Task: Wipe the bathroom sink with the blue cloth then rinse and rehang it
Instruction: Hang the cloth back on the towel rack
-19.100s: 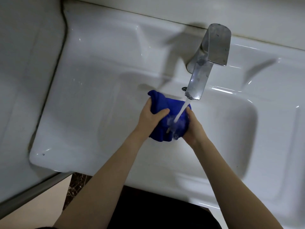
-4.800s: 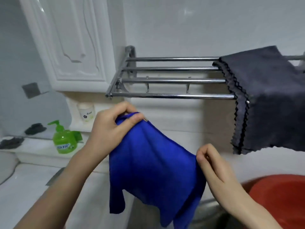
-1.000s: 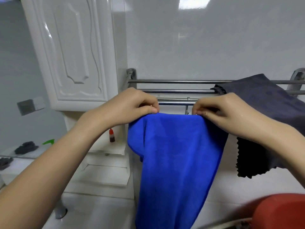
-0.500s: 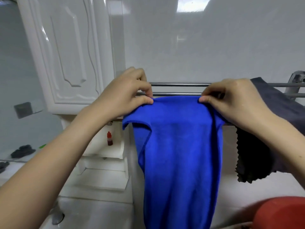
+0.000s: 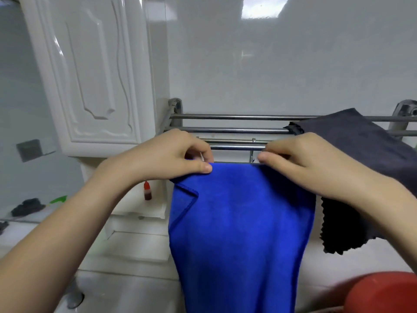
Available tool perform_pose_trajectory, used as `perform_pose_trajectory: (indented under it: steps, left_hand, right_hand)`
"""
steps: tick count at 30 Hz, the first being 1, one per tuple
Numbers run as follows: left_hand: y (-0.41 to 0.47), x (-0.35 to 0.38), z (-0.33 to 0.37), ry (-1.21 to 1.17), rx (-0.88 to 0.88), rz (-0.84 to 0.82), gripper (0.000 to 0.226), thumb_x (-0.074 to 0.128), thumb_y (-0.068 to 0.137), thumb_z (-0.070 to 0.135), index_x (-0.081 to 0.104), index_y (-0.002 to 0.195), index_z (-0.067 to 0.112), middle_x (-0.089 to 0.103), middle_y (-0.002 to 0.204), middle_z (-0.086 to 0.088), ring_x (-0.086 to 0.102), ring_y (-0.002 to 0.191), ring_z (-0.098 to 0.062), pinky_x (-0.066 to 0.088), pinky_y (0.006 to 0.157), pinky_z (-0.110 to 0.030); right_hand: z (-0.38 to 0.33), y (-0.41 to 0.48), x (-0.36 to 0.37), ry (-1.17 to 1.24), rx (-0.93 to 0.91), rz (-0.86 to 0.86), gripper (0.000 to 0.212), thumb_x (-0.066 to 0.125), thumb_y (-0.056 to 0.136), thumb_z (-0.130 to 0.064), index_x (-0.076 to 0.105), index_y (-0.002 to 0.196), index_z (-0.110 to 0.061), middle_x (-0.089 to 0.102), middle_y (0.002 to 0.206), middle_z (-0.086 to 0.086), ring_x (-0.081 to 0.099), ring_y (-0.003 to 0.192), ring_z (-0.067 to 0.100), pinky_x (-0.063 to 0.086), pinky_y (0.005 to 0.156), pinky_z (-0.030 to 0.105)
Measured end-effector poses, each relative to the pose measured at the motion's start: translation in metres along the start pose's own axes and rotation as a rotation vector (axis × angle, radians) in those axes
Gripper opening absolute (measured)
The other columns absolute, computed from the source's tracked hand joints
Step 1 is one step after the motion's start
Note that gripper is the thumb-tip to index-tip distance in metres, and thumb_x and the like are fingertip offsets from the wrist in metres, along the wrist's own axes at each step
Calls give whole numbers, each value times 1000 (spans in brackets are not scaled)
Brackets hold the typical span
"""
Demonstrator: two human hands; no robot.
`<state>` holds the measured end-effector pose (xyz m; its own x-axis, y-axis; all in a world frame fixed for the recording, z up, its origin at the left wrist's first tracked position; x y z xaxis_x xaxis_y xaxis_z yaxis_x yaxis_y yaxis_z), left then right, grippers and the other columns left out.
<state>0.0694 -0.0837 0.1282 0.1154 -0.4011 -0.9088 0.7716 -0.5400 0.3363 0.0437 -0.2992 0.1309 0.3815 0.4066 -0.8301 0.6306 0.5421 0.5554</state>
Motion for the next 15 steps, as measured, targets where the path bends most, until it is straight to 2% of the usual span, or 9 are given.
perform_pose_trajectory:
  steps: [3,4,6,7,9,11,12,13,15]
  left_hand:
    - [0,0,-1,-44,-23,29,13,64,91,28,71,81,34,73,85,16,65,85,2,41,69,-8]
    - [-1,0,0,-36,-24,42,13,65,91,28,72,82,33,73,84,16,64,84,3,40,69,-7]
    - [-11,1,0,2,15,145,7,68,90,29,75,91,31,72,90,16,62,88,5,42,73,-8]
    - [-21,-1,-2,19,50,271,10,69,89,29,75,97,29,71,95,16,61,94,3,42,78,-9]
    - [-50,-1,-11,-51,99,641,13,65,92,22,73,102,23,67,98,13,61,97,-5,45,83,-13]
    - [-84,17,-30,-367,2,1016,17,53,96,12,68,93,21,66,88,12,62,87,-7,47,75,-17]
    - [-97,34,-38,-539,-79,1143,21,48,97,8,64,88,19,65,82,13,60,82,-6,47,71,-18]
    - [-106,52,-43,-642,-156,1226,25,44,98,4,61,84,17,64,79,13,59,79,-6,46,70,-18]
    - [-113,82,-52,-678,-279,1262,27,42,100,2,60,85,14,65,82,9,61,83,-11,48,76,-21]
  right_hand:
    - [-27,12,13,2,-57,58,35,53,92,-49,68,111,-23,71,100,-9,64,89,11,51,79,34]
    - [-34,17,22,-10,-79,50,33,55,93,-46,68,112,-22,72,101,-6,65,90,15,51,79,37]
    - [-43,23,41,-60,-143,62,26,53,97,-39,68,100,-18,70,90,0,62,83,22,48,72,40]
    - [-43,24,46,-40,-153,78,27,52,97,-37,67,94,-16,68,83,1,59,77,23,46,68,41]
    - [-37,23,50,51,-138,116,32,49,96,-38,68,87,-13,67,74,1,57,69,22,45,67,41]
    - [-34,23,50,74,-145,150,36,48,95,-38,69,87,-11,69,75,3,60,70,24,46,68,41]
    - [-33,23,50,76,-149,160,35,49,94,-38,70,87,-10,70,77,4,62,71,25,47,68,41]
    - [-33,23,50,87,-150,169,33,51,94,-37,70,87,-11,71,78,4,64,73,26,48,68,41]
    - [-32,22,51,107,-149,180,27,57,95,-33,71,87,-11,72,78,6,65,75,28,47,69,42]
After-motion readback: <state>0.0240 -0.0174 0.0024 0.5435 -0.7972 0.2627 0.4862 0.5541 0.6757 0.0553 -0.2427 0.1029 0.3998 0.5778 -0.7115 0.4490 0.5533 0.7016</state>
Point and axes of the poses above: each hand's wrist, its own y-axis towards the middle knuckle, its own x-axis out of the palm, z = x × y, the point moved 5 cm from there along y, towards the middle knuckle
